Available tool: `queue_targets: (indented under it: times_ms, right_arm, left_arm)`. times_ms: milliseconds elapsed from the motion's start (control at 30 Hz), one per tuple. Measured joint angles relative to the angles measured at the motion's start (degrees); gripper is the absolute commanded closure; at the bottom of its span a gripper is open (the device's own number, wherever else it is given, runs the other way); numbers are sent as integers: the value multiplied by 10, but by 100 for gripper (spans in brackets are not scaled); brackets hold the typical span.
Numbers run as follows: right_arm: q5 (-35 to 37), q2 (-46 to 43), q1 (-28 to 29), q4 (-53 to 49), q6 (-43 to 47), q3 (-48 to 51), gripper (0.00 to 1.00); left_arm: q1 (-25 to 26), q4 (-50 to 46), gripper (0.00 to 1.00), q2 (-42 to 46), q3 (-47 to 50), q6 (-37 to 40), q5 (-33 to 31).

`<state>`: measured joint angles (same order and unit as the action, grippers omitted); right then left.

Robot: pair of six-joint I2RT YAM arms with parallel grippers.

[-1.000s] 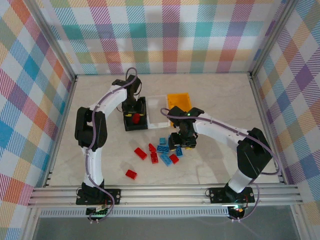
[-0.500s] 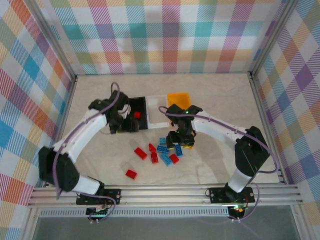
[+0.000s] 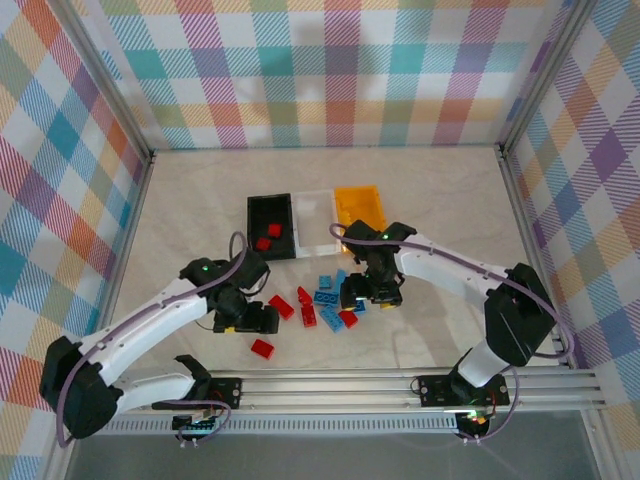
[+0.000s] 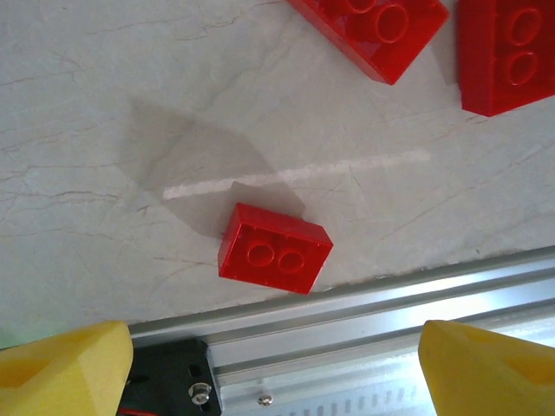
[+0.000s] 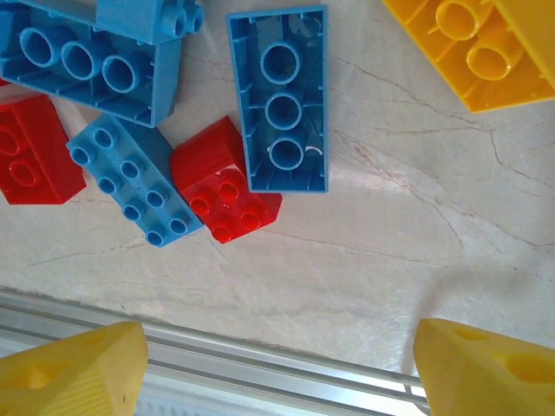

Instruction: Sort the legos into containers by color

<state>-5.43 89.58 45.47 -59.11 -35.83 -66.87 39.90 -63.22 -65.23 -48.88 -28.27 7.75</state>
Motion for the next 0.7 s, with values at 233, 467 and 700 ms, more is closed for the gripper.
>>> queue_targets:
  times_ms: [233, 467, 700]
  right_arm:
    - [4, -43, 0, 5, -17, 30, 19]
    - [10, -64, 0, 5, -28, 42, 18]
    - [16, -76, 0, 5, -37, 53, 18]
  left_arm:
    - [43, 37, 9, -86, 0, -9, -4]
    - [65, 72, 10, -150, 8, -11, -10]
    - [80, 88, 13, -195, 15, -14, -21]
